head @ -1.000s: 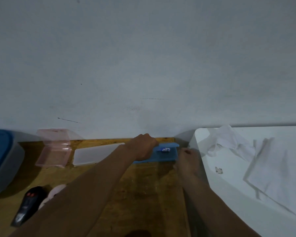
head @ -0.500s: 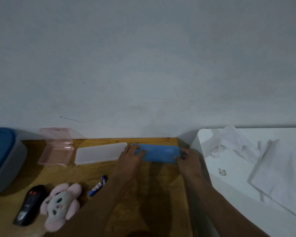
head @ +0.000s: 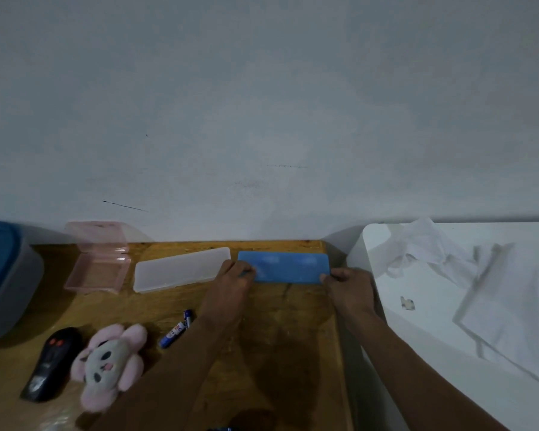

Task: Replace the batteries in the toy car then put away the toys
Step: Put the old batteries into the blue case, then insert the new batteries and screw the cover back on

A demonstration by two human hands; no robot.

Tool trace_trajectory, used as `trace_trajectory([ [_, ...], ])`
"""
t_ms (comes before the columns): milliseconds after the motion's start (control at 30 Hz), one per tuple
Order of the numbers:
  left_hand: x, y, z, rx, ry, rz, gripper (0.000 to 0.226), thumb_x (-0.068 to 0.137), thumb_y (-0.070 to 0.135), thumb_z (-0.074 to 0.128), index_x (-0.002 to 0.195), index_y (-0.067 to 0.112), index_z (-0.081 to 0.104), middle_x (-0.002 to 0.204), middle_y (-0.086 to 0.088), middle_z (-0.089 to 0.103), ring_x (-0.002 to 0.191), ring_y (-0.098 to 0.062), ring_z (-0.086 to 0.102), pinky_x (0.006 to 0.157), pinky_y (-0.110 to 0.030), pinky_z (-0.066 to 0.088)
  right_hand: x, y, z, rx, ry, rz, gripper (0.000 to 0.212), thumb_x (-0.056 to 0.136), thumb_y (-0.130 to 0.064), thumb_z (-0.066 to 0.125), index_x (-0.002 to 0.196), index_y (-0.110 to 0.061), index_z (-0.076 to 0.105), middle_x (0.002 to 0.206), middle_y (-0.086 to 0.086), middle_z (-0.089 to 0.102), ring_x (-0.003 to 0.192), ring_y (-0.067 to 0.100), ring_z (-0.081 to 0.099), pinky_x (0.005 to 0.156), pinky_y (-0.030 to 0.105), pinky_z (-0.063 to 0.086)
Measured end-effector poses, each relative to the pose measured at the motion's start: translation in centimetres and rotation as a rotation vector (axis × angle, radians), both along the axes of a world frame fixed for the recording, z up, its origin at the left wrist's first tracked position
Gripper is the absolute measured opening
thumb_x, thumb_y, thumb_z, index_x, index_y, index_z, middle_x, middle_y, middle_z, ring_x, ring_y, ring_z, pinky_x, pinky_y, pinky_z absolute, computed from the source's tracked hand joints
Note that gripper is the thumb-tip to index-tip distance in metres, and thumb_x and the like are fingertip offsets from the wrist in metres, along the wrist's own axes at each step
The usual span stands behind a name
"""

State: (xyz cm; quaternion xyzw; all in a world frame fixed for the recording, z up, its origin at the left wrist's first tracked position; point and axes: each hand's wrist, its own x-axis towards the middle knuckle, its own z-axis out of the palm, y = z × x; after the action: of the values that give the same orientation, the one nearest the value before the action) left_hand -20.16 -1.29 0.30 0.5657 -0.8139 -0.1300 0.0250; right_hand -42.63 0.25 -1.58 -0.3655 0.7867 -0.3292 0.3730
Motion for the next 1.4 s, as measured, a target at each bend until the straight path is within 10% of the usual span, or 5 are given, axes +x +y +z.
trace_trajectory([
  [467, 0.5, 1.6, 1.3, 0.071, -0.06, 0.025, 0.059, 0.098, 0.023, 0.053, 0.151, 0.025, 0.026, 0.16, 0.0, 0.02, 0.145, -0.021, 0.024, 0.116, -0.037, 0.031, -0.6, 1.4, 1.0, 0.016, 0.101, 0.101, 0.035, 0.085, -0.033, 0.069, 0.101, -0.004, 0.062, 0.093, 0.011, 0.067, 0.089, 0.026, 0.066, 0.07, 0.027, 0.055],
  [667, 1.3, 5.7, 3.2, 0.045, 0.211, 0.15, 0.04, 0.095, 0.03, 0.055, 0.134, 0.021, 0.054, 0.138, -0.002, 0.054, 0.122, -0.019, 0.053, 0.103, -0.03, 0.041, 1.2, 6.0, 4.3, -0.115, 0.176, 0.308, 0.021, 0.091, -0.035, 0.06, 0.105, -0.019, 0.061, 0.087, -0.011, 0.065, 0.073, -0.002, 0.06, 0.059, 0.005, 0.042],
  [933, 4.3, 16.1, 7.1, 0.214, 0.616, 0.331, 0.053, 0.086, 0.045, 0.064, 0.137, 0.034, 0.052, 0.129, 0.012, 0.061, 0.112, -0.007, 0.061, 0.1, -0.034, 0.05, 5.8, 15.6, 7.4, -0.189, 0.053, 0.384, 0.037, 0.09, -0.035, 0.062, 0.125, -0.025, 0.056, 0.109, -0.003, 0.06, 0.092, 0.008, 0.056, 0.068, 0.007, 0.038],
  [1100, 6.9, 22.9, 6.8, 0.288, 0.67, 0.428, 0.055, 0.092, 0.025, 0.064, 0.143, 0.022, 0.045, 0.135, -0.001, 0.055, 0.119, -0.014, 0.056, 0.096, -0.028, 0.047, 8.8, 21.9, 6.9, -0.115, 0.1, 0.456, 0.043, 0.087, -0.047, 0.06, 0.126, -0.03, 0.056, 0.111, -0.004, 0.067, 0.098, 0.011, 0.062, 0.09, 0.035, 0.053],
  [1400, 9.6, 27.4, 3.8, 0.596, 0.65, 0.504, 0.077, 0.092, 0.021, 0.063, 0.153, 0.031, 0.018, 0.147, -0.01, 0.047, 0.13, -0.026, 0.05, 0.106, -0.043, 0.044, 13.4, 27.1, 5.5, 0.108, -0.08, 0.459, 0.05, 0.093, -0.034, 0.057, 0.14, -0.026, 0.043, 0.123, 0.004, 0.061, 0.108, 0.02, 0.061, 0.093, 0.038, 0.051],
])
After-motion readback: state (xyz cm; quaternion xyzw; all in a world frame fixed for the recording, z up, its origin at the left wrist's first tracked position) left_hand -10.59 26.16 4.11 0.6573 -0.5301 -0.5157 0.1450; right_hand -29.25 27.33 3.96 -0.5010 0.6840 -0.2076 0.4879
